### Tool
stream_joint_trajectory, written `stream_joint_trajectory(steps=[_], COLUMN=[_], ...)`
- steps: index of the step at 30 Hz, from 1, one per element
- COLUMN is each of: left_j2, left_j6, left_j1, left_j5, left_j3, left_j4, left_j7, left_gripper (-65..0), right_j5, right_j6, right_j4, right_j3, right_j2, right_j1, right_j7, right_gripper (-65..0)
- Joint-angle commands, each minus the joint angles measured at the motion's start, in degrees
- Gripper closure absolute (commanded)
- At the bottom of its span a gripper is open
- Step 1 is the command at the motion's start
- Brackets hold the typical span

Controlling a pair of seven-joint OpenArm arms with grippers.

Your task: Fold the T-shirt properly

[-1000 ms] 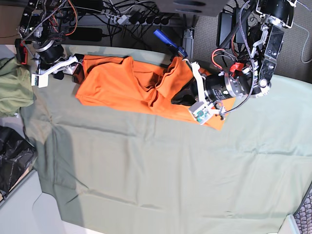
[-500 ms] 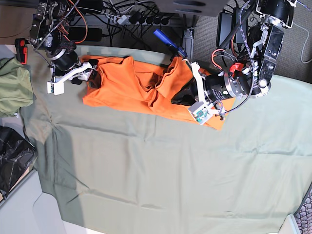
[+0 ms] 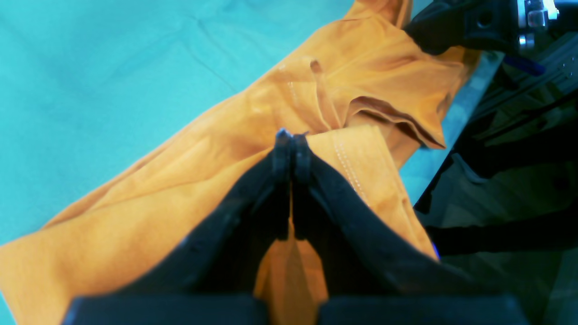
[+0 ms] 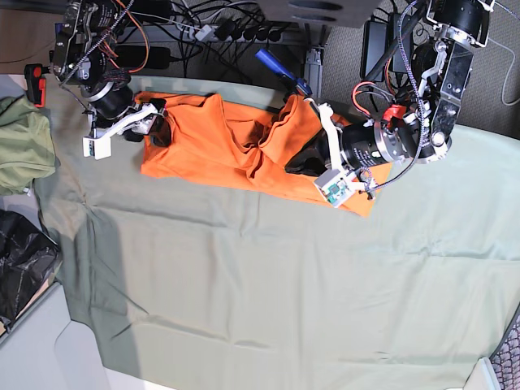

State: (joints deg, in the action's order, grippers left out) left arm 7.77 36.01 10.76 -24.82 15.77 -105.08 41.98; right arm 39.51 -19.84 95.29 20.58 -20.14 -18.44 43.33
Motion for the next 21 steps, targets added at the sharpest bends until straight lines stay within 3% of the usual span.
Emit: stream_joint_trajectory(steps=[1, 8, 13, 16, 21], left_j2=[0.0, 0.0, 0.0, 0.0, 0.0], left_j6=[0.2, 0.2, 0.2, 3.5, 4.0], left_j1=[-0.6, -0.6, -0.6, -0.6, -0.6], left_j5=[-1.1, -1.1, -2.9, -8.9, -17.6], left_j3=[-0.1, -0.1, -0.4, -2.7, -10.1], left_j4=[-0.8, -0.8, -0.8, -0.9, -1.4], left_j7=[-1.2, -1.2, 0.0, 1.3, 3.3], left_gripper=[0.0, 0.0, 0.0, 0.0, 0.0], right_j5=[0.6, 0.4, -2.8, -6.9, -11.3], right_j6=[-0.1, -0.1, -0.1, -0.1, -0.1], right_j4=[0.6, 0.6, 0.6, 0.6, 0.6], right_j3=[0.0, 0.0, 0.0, 0.1, 2.2], right_j2=[-0.6, -0.6, -0.7, -1.0, -1.5], right_j1=[-0.1, -0.2, 0.0, 0.6, 1.8], right_j7=[0.0, -3.5, -4.2, -6.1, -6.1], right_gripper=[-25.6, 0.0, 0.0, 0.0, 0.0])
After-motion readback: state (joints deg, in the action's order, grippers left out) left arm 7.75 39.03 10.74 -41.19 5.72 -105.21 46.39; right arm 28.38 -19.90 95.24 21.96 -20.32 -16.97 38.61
